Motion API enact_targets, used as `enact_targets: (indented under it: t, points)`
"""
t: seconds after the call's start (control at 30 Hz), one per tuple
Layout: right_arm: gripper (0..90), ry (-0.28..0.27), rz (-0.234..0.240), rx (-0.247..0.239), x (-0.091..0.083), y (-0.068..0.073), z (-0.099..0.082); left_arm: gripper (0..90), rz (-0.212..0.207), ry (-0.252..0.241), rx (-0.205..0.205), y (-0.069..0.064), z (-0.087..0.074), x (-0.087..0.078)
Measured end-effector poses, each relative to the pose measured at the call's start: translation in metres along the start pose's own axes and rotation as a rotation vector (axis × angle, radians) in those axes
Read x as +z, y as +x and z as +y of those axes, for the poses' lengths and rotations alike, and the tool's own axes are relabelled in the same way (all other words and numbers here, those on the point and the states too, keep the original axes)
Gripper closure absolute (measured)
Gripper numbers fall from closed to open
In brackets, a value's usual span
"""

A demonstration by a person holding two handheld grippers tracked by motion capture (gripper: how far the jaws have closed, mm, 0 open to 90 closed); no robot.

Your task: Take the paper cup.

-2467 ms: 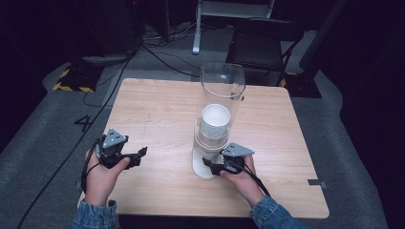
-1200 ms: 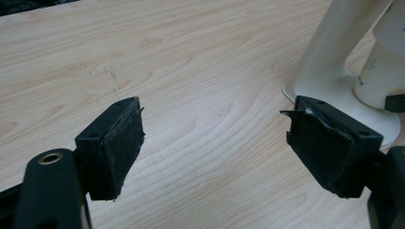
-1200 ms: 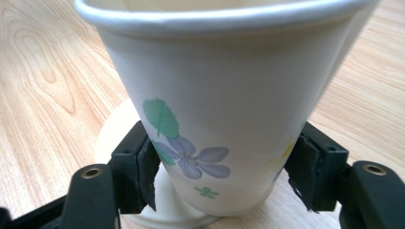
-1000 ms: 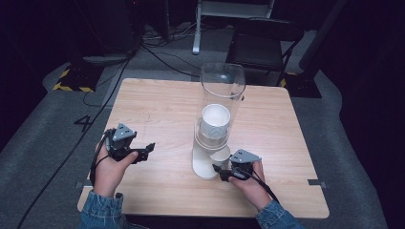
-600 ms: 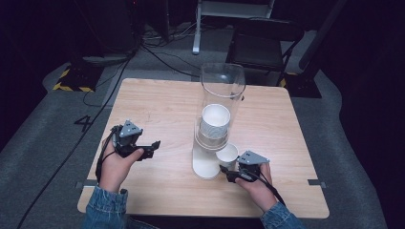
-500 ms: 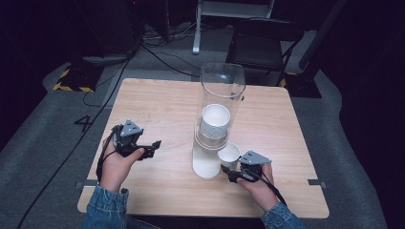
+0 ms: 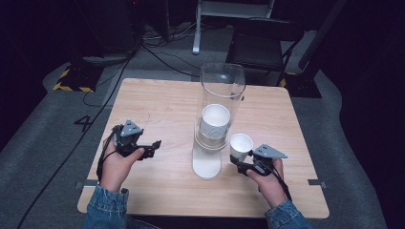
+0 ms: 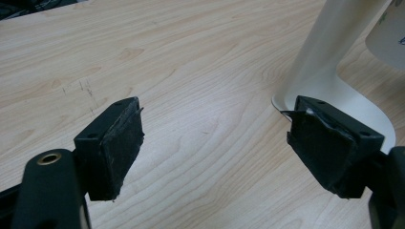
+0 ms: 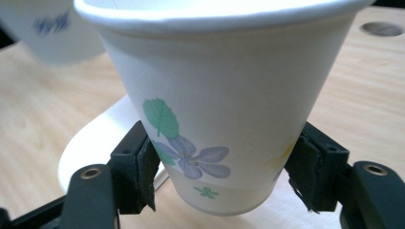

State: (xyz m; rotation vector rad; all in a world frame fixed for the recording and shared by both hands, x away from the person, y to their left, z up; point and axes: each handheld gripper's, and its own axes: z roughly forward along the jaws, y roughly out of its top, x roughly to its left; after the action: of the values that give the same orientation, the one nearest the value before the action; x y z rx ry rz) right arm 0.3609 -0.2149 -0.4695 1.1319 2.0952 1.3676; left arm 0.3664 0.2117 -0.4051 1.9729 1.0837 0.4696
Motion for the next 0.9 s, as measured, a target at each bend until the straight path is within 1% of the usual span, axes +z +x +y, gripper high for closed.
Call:
enact_targets:
  t: [0.1,0.13,0.23,0.27,0.3,0.37,0.5,0.53,0.67,0.73,0.83,0.9]
  points:
    - [33.9,-0.026,-0.026,0.022,-0.004,-0.009,0.006,19.5,0.003,-0.002,0.000,0.000,-0.001,-0.001]
    - [33.9,-0.038,-0.035,0.038,-0.005,-0.014,0.008,19.5,0.004,0.001,0.002,0.000,-0.001,-0.001]
    - [33.8,-0.049,-0.054,0.055,-0.008,-0.024,0.012,19.5,0.006,0.003,-0.003,0.000,-0.003,-0.002]
    - [33.9,-0.044,-0.067,0.063,-0.009,-0.029,0.014,19.5,0.007,0.006,-0.005,-0.001,-0.004,-0.002]
    - [33.8,-0.042,-0.076,0.060,-0.009,-0.032,0.015,19.5,0.005,0.009,-0.002,0.000,-0.005,-0.002]
    - [33.8,-0.044,-0.092,0.067,-0.011,-0.039,0.018,19.5,0.000,0.018,0.003,0.000,-0.006,-0.003]
    - [33.8,-0.033,-0.125,0.073,-0.014,-0.053,0.023,19.4,-0.003,0.034,0.000,0.000,-0.010,-0.005]
    - [33.8,-0.035,-0.132,0.080,-0.015,-0.057,0.025,19.4,-0.001,0.035,0.007,0.000,-0.011,-0.006]
    - [33.8,-0.043,-0.146,0.097,-0.018,-0.068,0.028,19.4,0.006,0.040,0.000,0.001,-0.015,-0.010]
    - [33.8,-0.035,-0.152,0.097,-0.018,-0.073,0.029,19.4,0.005,0.044,-0.003,0.001,-0.017,-0.011]
    - [33.8,-0.024,-0.166,0.090,-0.017,-0.081,0.029,19.3,-0.007,0.065,0.010,0.000,-0.021,-0.014]
    - [33.8,-0.031,-0.167,0.099,-0.015,-0.085,0.029,19.4,-0.006,0.069,0.009,0.000,-0.023,-0.016]
